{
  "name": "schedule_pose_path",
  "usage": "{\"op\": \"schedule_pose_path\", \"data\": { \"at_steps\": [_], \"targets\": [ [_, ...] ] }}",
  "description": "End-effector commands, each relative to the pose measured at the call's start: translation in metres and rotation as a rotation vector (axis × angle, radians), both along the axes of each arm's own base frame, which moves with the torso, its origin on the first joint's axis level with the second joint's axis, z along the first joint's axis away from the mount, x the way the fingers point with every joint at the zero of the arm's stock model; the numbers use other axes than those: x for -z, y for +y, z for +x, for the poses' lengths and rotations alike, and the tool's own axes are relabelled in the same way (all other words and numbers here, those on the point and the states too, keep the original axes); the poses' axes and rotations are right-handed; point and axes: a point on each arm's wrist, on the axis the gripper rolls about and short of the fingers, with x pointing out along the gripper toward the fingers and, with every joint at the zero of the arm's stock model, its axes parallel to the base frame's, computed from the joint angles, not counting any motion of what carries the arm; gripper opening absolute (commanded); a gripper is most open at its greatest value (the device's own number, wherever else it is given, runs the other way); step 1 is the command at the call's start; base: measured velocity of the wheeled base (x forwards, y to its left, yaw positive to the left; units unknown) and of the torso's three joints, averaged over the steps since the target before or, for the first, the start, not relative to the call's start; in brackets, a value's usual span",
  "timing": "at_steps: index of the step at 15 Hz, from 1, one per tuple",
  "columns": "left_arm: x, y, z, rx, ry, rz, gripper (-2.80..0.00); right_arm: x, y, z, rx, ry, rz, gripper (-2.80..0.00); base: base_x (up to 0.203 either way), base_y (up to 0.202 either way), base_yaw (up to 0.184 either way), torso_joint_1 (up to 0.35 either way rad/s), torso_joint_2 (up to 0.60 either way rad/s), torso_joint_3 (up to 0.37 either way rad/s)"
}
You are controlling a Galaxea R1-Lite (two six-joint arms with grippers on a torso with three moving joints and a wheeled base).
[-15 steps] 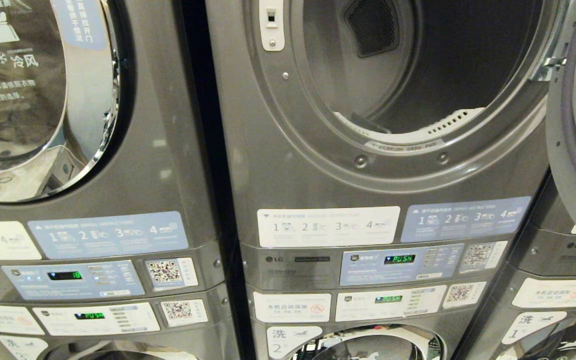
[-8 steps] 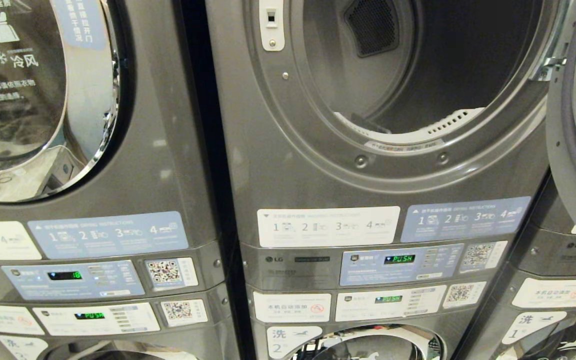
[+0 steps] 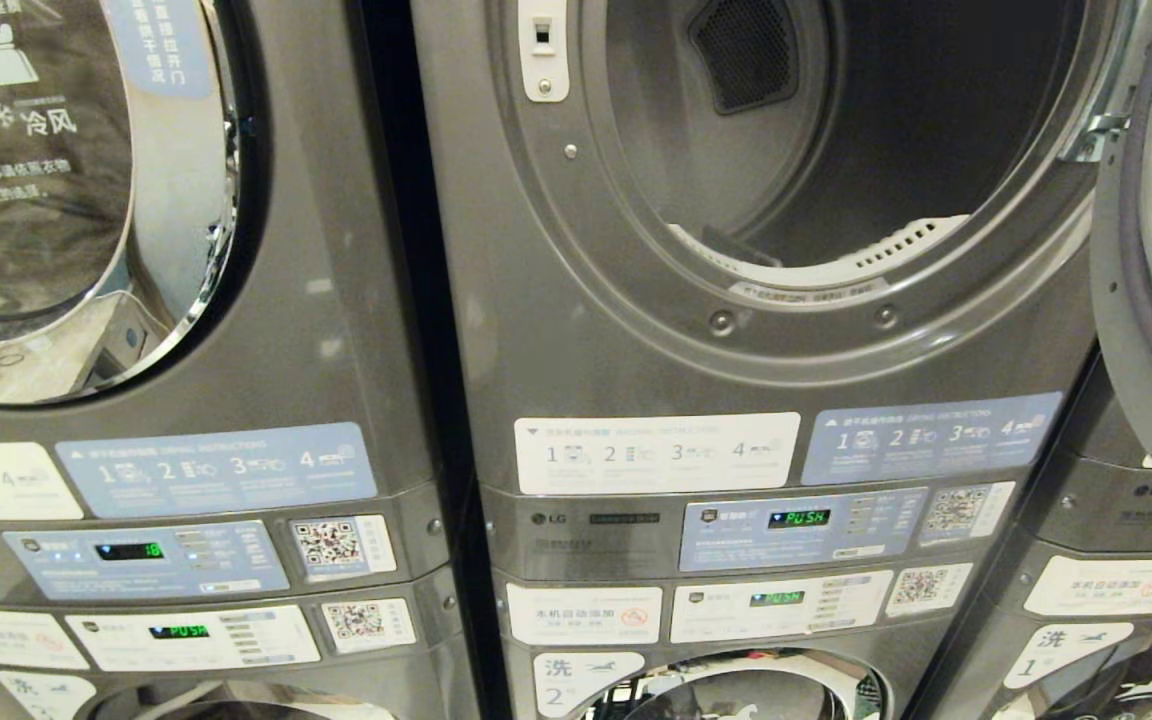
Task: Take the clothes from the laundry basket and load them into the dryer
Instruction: Open the dryer
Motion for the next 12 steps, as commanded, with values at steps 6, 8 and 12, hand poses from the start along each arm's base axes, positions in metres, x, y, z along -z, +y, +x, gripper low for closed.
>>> {"op": "schedule_pose_path", "data": {
  "at_steps": [6,8,12],
  "targets": [
    [0.0,0.0,0.0,0.0,-0.001,-0.001,-2.8,0.013,0.002,0.005,0.038,0.057,-0.05,0.0,0.0,0.0,0.0,0.0,0.0,0.0],
    [0.0,0.0,0.0,0.0,-0.001,0.0,-2.8,0.018,0.003,0.006,0.038,0.101,-0.075,0.0,0.0,0.0,0.0,0.0,0.0,0.0],
    [0.0,0.0,0.0,0.0,-0.001,0.0,-2.8,0.033,0.005,0.009,0.052,0.226,-0.112,0.0,0.0,0.0,0.0,0.0,0.0,0.0]
  ]
}}
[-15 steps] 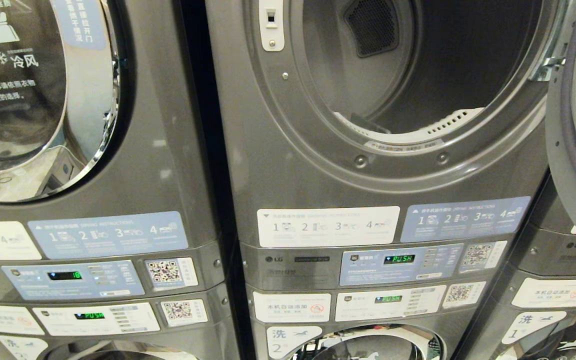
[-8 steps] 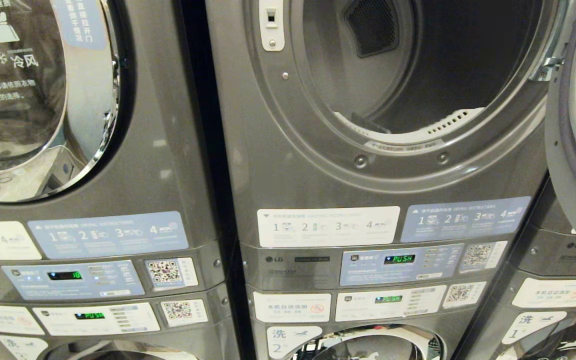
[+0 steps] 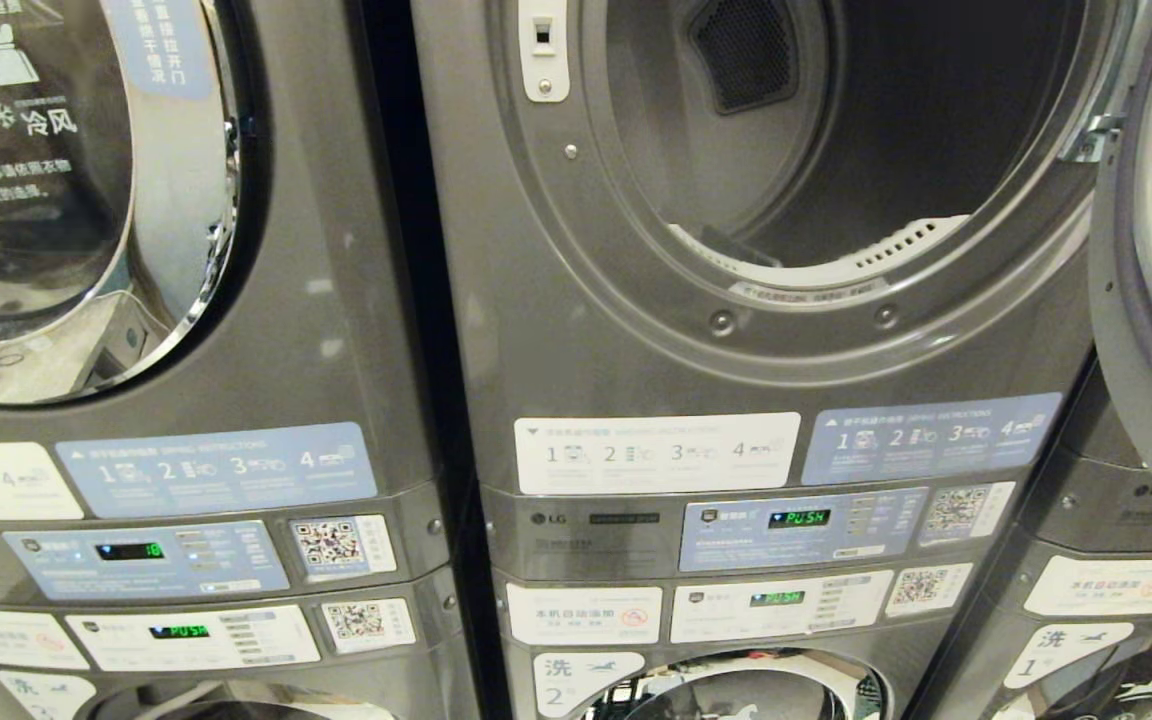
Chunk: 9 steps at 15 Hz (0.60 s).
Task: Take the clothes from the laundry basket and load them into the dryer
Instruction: Open the dryer
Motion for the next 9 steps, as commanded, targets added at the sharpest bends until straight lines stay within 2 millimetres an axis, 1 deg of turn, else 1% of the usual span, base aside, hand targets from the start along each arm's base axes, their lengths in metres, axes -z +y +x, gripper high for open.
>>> {"op": "schedule_pose_path", "data": {
  "at_steps": [1,6,9],
  "targets": [
    [0.0,0.0,0.0,0.0,-0.001,-0.001,-2.8,0.005,0.001,0.001,0.007,0.044,-0.013,0.0,0.0,0.0,0.0,0.0,0.0,0.0],
    [0.0,0.0,0.0,0.0,-0.001,-0.001,-2.8,0.028,0.002,0.004,0.003,0.196,-0.07,0.0,0.0,0.0,0.0,0.0,0.0,0.0],
    [0.0,0.0,0.0,0.0,-0.001,0.001,-2.8,0.041,0.002,0.004,-0.004,0.307,0.0,0.0,0.0,0.0,0.0,0.0,0.0,0.0]
  ]
}}
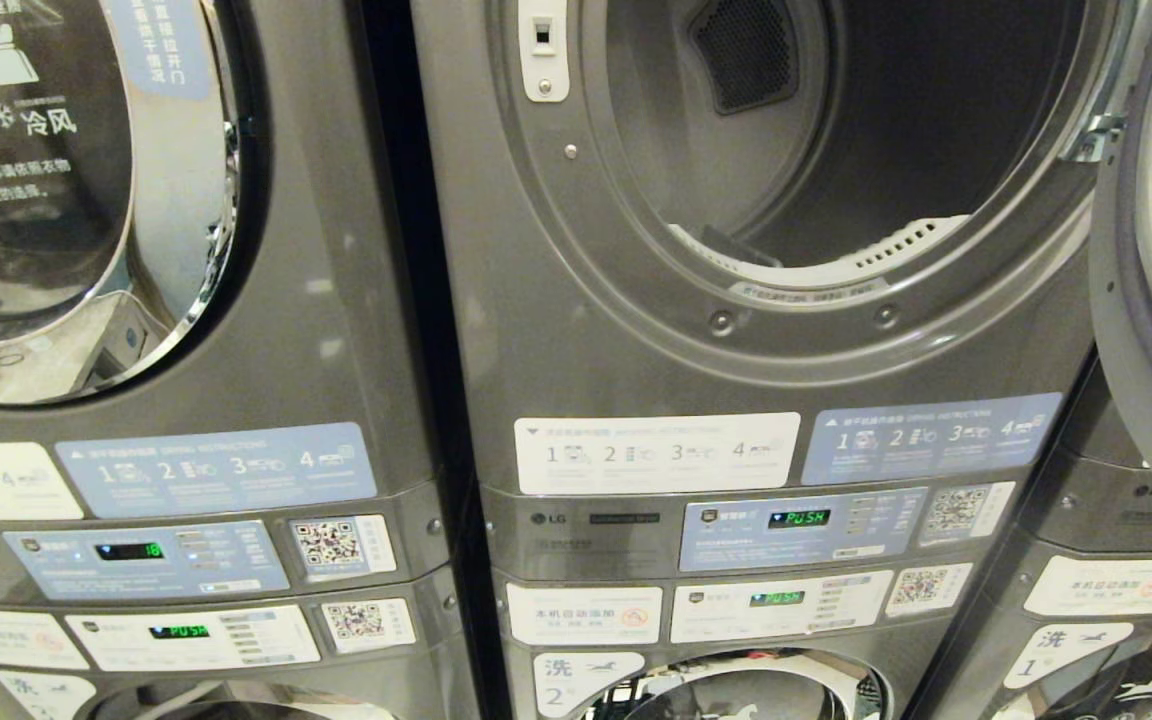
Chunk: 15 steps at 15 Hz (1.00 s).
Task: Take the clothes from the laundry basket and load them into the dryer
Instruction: Open the dryer
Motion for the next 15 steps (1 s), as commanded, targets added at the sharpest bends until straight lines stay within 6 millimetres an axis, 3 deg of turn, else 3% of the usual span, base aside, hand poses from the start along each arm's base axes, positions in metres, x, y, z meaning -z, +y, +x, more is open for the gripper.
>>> {"op": "schedule_pose_path", "data": {
  "at_steps": [1,6,10,12,15],
  "targets": [
    [0.0,0.0,0.0,0.0,-0.001,-0.001,-2.8,0.007,0.0,0.0,-0.001,0.051,0.044,0.0,0.0,0.0,0.0,0.0,0.0,0.0],
    [0.0,0.0,0.0,0.0,-0.001,-0.001,-2.8,0.03,0.007,0.004,-0.156,0.075,0.243,0.0,0.0,0.0,0.0,0.0,0.0,0.0],
    [0.0,0.0,0.0,0.0,-0.001,-0.001,-2.8,0.043,0.009,0.001,-0.259,0.285,0.401,0.0,0.0,0.0,0.0,0.0,0.0,0.0],
    [0.0,0.0,0.0,0.0,-0.001,-0.001,-2.8,0.046,0.01,0.003,-0.202,0.334,0.388,0.0,0.0,0.0,0.0,0.0,0.0,0.0],
    [0.0,0.0,0.0,0.0,-0.001,0.0,-2.8,0.046,0.01,0.006,0.049,0.317,0.396,0.0,0.0,0.0,0.0,0.0,0.0,0.0]
  ]
}}
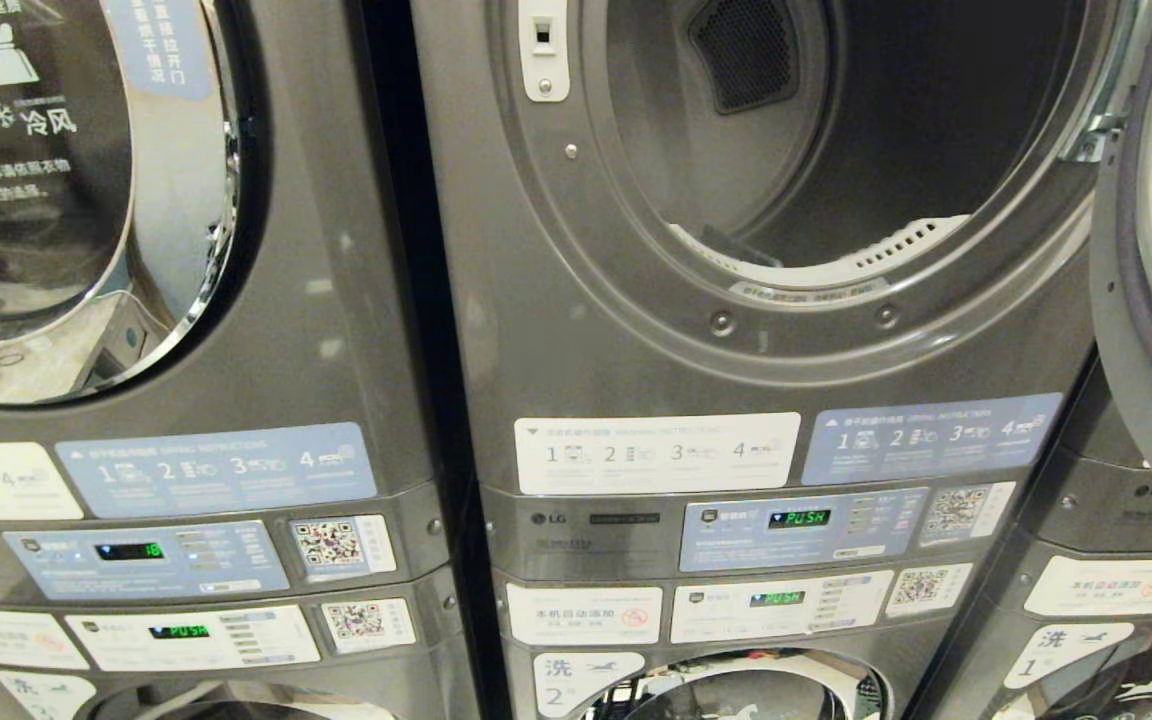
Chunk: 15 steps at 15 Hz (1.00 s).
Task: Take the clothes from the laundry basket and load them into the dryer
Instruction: Open the dryer
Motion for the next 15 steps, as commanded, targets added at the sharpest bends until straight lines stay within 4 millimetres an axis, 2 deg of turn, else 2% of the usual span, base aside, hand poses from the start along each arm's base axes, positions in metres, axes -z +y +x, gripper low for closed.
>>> {"op": "schedule_pose_path", "data": {
  "at_steps": [1,7,15],
  "targets": [
    [0.0,0.0,0.0,0.0,-0.001,-0.001,-2.8,0.0,0.0,0.0,0.172,0.003,-0.011,0.0,0.0,0.0,0.0,0.0,0.0,0.0],
    [0.0,0.0,0.0,0.0,-0.001,-0.001,-2.8,0.004,-0.001,-0.025,0.265,-0.319,0.037,0.0,0.0,0.0,0.0,0.0,0.0,0.0],
    [0.0,0.0,0.0,0.0,-0.001,-0.001,-2.8,0.003,-0.001,-0.026,0.278,-0.32,0.081,0.0,0.0,0.0,0.0,0.0,0.0,0.0]
  ]
}}
